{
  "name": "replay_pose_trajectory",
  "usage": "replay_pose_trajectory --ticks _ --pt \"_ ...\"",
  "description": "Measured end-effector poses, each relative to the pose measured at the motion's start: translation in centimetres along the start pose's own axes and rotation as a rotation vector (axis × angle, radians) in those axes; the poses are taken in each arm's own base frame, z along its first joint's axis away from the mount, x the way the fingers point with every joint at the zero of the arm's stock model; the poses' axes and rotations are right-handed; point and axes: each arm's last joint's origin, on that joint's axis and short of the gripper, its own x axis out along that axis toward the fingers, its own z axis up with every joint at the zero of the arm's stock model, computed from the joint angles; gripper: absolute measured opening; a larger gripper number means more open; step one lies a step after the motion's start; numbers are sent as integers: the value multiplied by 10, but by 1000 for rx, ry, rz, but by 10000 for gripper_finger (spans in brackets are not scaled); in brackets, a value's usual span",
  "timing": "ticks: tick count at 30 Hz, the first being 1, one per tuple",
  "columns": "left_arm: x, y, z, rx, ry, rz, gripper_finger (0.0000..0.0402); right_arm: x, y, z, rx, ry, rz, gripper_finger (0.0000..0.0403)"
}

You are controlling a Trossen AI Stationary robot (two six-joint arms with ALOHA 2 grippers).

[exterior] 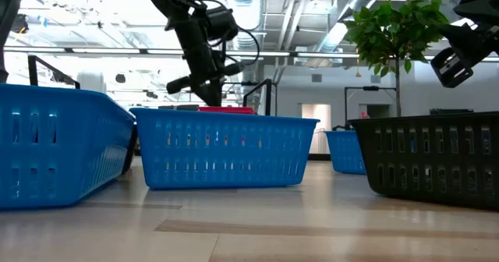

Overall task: Stack baskets on shelf by color
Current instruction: Stack the top red bin on top of the red bin on the shelf

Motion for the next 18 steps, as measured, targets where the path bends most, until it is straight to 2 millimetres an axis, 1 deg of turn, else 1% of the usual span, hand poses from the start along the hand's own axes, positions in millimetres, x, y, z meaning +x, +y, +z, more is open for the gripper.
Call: replay_pose_trajectory --ticks 3,11,18 --pt "6 4 2 7 2 24 3 0 0 0 0 0 0 134" --pt "3 15 -4 -100 36 159 0 0 0 0 -2 0 0 134" --pt "1 12 -9 -135 51 158 0 0 0 0 -2 0 0 133"
